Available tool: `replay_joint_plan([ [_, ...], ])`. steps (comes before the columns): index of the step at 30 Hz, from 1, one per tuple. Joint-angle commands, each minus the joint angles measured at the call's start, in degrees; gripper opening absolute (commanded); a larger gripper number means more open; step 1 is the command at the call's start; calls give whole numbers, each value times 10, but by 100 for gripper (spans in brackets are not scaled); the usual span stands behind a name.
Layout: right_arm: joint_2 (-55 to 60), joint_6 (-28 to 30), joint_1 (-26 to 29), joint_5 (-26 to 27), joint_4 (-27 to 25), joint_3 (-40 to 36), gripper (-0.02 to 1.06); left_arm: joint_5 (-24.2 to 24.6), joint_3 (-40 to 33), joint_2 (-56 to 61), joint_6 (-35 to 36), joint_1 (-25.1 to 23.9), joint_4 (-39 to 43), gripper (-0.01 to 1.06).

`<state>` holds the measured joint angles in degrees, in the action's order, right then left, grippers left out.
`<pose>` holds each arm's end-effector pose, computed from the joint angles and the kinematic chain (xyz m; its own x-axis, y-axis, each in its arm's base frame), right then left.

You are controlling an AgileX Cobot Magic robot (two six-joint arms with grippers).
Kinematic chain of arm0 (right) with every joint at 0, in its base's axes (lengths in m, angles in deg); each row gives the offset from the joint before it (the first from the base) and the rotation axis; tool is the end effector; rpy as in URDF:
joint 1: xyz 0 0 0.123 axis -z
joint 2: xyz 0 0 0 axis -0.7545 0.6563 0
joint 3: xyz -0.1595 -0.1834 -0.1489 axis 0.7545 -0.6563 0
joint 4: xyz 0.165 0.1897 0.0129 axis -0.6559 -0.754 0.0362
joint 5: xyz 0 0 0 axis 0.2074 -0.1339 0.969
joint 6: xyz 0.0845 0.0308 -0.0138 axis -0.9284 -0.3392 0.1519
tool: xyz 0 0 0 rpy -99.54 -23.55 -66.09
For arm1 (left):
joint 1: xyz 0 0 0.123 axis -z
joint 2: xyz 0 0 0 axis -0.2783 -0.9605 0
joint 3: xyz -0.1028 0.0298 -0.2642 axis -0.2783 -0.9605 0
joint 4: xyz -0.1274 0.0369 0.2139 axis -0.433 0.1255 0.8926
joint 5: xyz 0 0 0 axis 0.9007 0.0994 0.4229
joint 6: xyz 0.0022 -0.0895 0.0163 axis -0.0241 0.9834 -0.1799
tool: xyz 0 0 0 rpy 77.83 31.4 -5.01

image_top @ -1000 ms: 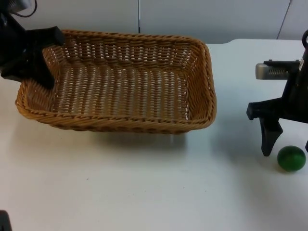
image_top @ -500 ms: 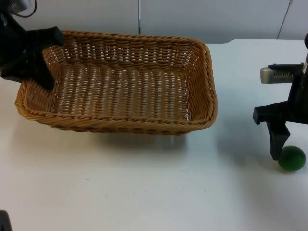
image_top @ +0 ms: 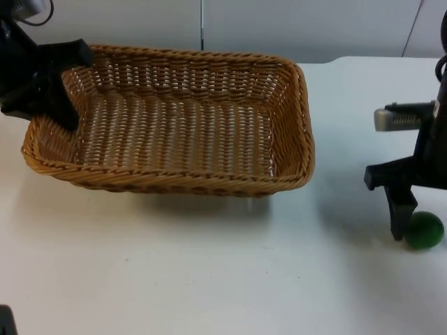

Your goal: Pick up the basket with the left hand and place the ball into the basket with the right hand.

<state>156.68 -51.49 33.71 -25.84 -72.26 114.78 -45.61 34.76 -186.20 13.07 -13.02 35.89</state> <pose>0.3343 0.0864 0.1080 -0.9895 -0.0154 0.1439 -0.0285 0.9956 -0.0890 0.3768 -0.0552 0.1694 -0.9639 -0.0554 -0.2605 0.0537 0.9176 -0.3940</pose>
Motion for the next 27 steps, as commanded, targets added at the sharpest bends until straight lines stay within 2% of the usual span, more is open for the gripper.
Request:
replay_joint_plan([
  [1, 1, -3, -2, 10, 6, -6, 73, 6, 4, 7, 0, -1, -15, 0],
  [10, 1, -3, -1, 71, 8, -55, 70, 6, 4, 7, 0, -1, -15, 0],
  [27, 1, -1, -1, 114, 8, -56, 70, 6, 4, 7, 0, -1, -15, 0],
])
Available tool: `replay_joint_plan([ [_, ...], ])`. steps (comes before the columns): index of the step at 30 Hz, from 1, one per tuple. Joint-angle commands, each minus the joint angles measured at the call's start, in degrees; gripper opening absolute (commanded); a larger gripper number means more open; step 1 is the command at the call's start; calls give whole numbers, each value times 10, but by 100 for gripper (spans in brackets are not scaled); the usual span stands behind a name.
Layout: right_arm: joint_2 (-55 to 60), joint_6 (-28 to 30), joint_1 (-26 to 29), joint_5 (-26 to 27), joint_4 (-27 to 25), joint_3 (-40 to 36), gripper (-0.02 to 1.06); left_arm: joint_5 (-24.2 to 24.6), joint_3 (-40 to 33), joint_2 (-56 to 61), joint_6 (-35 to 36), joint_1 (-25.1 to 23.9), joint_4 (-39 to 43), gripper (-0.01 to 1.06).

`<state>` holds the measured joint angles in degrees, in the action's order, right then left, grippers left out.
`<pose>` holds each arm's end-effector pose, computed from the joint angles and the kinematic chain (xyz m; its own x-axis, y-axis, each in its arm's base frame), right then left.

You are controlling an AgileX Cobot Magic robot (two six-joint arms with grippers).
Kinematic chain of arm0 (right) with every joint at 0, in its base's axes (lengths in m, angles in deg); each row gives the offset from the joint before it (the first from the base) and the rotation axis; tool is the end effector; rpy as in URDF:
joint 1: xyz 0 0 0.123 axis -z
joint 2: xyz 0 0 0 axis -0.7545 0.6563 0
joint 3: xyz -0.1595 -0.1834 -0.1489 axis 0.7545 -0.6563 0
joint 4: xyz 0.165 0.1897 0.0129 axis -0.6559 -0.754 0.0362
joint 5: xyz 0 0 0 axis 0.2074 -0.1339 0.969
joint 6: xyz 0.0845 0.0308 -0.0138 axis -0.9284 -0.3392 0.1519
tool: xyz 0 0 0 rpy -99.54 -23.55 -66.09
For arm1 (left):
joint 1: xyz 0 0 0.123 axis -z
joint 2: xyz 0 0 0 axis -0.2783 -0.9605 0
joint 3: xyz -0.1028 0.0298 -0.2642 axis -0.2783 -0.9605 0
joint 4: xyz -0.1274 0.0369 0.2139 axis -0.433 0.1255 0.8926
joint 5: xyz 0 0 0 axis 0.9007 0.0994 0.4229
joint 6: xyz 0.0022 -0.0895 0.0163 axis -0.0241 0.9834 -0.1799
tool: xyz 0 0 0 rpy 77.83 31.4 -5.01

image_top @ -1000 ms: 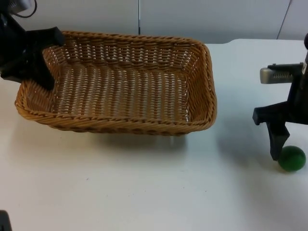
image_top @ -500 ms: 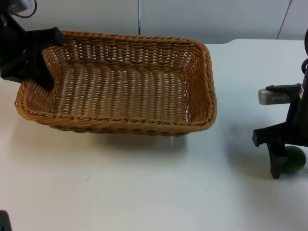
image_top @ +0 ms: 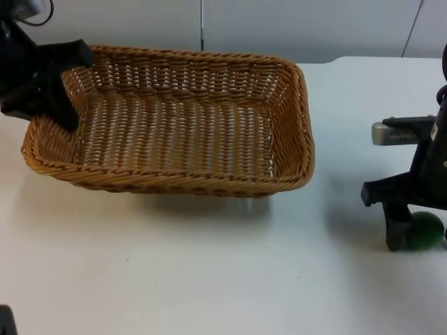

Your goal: Pick up the basket with the left hand and place the ball into the basket with the right hand.

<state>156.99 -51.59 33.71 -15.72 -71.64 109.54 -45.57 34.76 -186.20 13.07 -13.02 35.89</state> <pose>0.3269 0.0843 0.0880 -0.9972 -0.0320 0.0675 -0.0367 0.9969 -0.0695 0.3768 -0.0553 0.1694 -0.9640 -0.0551 -0.2599 0.0538 0.9175 -0.3942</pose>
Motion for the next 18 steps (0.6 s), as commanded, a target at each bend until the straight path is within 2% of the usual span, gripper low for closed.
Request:
replay_joint_plan([
  [1, -2, 0, -1, 13, 2, -3, 70, 6, 4, 7, 0, -1, -15, 0],
  [3, -2, 0, -1, 13, 0, -3, 69, 5, 4, 7, 0, -1, -15, 0],
  [4, -2, 0, -1, 12, 0, -3, 63, 5, 4, 7, 0, -1, -15, 0],
  [5, -2, 0, -1, 12, 0, -3, 63, 5, 4, 7, 0, -1, -15, 0],
  [9, -2, 0, -1, 13, 0, -3, 34, 6, 4, 7, 0, -1, -15, 0],
  [10, -2, 0, -1, 13, 0, -3, 34, 6, 4, 7, 0, -1, -15, 0],
  [12, -2, 0, -1, 14, 0, -3, 21, 6, 4, 7, 0, -1, -15, 0],
  [14, -2, 0, -1, 23, 4, -3, 1, 6, 4, 7, 0, -1, -15, 0],
  [18, -5, 23, -1, 30, 6, 14, 0, 6, 4, 7, 0, -1, -15, 0],
])
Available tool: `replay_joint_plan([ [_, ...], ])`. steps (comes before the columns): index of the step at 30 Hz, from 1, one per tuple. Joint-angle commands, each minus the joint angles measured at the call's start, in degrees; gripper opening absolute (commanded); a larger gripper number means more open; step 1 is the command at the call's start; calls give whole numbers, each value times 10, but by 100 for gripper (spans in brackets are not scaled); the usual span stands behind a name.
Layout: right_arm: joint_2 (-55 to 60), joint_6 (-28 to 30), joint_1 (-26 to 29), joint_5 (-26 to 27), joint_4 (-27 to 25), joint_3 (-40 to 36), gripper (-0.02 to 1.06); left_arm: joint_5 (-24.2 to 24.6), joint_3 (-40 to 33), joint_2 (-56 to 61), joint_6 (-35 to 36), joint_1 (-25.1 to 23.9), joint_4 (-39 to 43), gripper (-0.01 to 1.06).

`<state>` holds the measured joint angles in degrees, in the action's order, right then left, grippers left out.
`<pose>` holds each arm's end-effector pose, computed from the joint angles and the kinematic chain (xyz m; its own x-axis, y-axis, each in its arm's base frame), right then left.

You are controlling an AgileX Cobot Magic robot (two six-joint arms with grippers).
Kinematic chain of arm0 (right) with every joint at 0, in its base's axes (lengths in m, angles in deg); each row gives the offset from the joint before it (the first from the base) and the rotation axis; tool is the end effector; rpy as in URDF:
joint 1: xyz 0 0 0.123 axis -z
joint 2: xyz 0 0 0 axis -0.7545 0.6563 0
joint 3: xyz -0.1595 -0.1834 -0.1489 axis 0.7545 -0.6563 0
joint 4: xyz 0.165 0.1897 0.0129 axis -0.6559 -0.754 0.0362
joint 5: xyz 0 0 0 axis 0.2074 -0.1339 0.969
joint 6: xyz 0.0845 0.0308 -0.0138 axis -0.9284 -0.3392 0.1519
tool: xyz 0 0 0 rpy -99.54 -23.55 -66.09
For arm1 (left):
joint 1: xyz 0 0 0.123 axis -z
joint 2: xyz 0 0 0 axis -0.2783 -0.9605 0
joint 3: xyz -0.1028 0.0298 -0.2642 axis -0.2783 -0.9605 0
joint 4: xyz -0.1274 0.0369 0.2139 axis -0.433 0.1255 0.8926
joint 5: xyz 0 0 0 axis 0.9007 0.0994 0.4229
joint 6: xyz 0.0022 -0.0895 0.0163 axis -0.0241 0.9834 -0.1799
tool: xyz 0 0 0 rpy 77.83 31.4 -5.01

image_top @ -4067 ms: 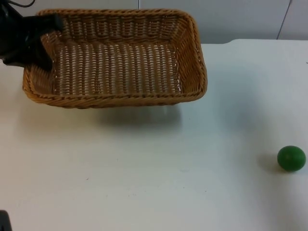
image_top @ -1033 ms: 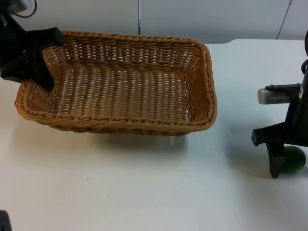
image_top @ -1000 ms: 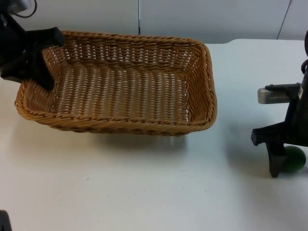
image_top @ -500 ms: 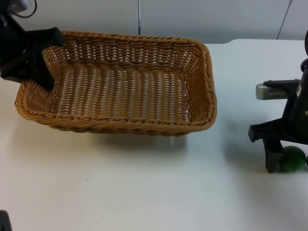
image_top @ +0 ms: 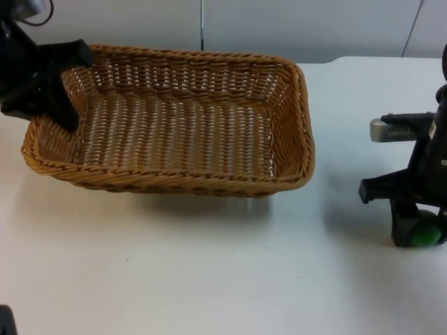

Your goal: Pick up the basket with the left hand and place the ball into the basket with the right hand.

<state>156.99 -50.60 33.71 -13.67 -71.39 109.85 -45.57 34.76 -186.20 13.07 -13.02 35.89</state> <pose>0.3314 0.0854 0.0888 -0.9981 -0.0548 0.0284 -0.0565 0.9966 -0.0605 0.3768 -0.0553 0.1694 -0.9640 -0.0551 -0.2599 0.0538 0.9175 -0.3942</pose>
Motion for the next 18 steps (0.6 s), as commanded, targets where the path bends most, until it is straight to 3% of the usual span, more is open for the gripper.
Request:
replay_joint_plan([
  [1, -5, 13, -1, 9, 4, 11, 0, 6, 4, 7, 0, -1, -15, 0],
  [7, -20, 35, -1, -56, -2, 123, 0, 6, 4, 7, 0, -1, -15, 0],
  [10, -29, 50, -1, -122, -2, 224, 0, 6, 4, 7, 0, -1, -15, 0],
  [13, -32, 56, -1, -151, -5, 282, 0, 5, 4, 7, 0, -1, -15, 0],
  [16, -32, 87, -2, -178, -41, 341, 0, 4, 4, 7, 0, -1, -15, 0],
  [18, -32, 121, -3, -186, -108, 379, 0, 4, 4, 7, 0, -1, -15, 0],
])
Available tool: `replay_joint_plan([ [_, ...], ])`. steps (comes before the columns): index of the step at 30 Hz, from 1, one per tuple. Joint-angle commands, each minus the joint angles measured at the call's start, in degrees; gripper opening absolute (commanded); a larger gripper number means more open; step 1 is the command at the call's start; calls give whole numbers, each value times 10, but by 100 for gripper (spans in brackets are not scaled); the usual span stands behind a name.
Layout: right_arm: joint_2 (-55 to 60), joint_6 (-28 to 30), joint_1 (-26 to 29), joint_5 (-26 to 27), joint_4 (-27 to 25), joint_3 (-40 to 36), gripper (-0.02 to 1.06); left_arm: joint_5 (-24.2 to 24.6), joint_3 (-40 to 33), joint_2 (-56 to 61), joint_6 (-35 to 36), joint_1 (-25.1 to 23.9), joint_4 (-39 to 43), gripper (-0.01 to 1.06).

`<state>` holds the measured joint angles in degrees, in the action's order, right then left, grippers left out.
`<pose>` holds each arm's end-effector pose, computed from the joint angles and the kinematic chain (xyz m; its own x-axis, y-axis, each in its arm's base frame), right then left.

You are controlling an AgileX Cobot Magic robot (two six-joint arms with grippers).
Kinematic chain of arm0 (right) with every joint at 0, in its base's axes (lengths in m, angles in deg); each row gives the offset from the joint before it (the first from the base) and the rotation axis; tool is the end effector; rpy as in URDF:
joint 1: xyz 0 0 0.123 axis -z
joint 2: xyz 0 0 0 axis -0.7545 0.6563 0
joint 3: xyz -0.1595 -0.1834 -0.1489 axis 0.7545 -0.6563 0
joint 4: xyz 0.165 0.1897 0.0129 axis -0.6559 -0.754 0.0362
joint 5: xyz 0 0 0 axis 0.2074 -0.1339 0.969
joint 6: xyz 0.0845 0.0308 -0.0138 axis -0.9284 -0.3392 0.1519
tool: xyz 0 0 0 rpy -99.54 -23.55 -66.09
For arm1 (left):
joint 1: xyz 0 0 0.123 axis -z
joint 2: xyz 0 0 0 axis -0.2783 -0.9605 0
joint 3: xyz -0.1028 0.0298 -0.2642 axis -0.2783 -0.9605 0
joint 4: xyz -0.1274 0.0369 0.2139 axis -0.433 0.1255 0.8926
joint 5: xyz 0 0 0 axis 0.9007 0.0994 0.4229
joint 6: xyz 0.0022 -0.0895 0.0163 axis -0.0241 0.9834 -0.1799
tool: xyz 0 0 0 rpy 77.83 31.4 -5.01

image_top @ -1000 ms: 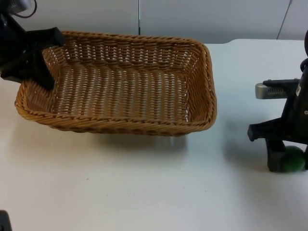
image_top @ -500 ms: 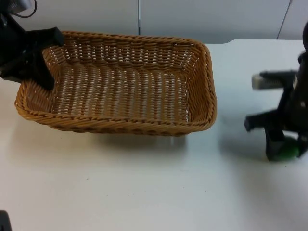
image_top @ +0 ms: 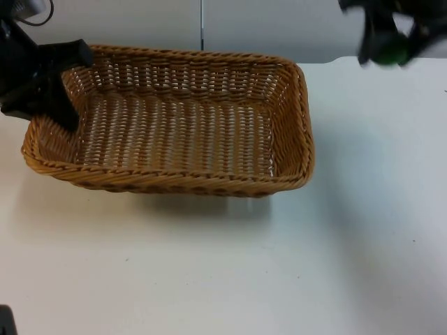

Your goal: Pick up the basket with the left hand and place the ball into the basket with the right hand.

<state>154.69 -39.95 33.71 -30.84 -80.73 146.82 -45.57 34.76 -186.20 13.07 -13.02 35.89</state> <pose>0.4203 0.1217 0.2545 -0.9364 -0.1268 -0.3271 -0.1714 0.9789 0.1113 0.3768 -0.0553 0.1694 -0.9640 -0.0551 -0.2599 0.0538 0.9175 -0.3942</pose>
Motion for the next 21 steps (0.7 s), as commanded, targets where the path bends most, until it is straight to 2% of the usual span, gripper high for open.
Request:
replay_joint_plan([
  [1, -9, 40, -8, -14, -64, 26, 0, 4, 4, 7, 0, -1, -15, 0],
  [2, -9, 51, -15, -14, -88, 31, 0, 4, 4, 7, 0, -1, -15, 0],
  [7, -9, 85, -41, -2, -122, 37, 0, 6, 4, 7, 0, -1, -17, 0],
  [10, -7, 111, -75, 13, -147, 37, 0, -1, 4, 7, 2, -1, -19, 0],
  [17, 13, 113, -116, 25, -160, 37, 0, -6, 4, 7, 2, -1, -19, 0],
  [21, 46, 145, -135, 38, -224, 37, 0, -12, 4, 7, 2, -1, -19, 0],
])
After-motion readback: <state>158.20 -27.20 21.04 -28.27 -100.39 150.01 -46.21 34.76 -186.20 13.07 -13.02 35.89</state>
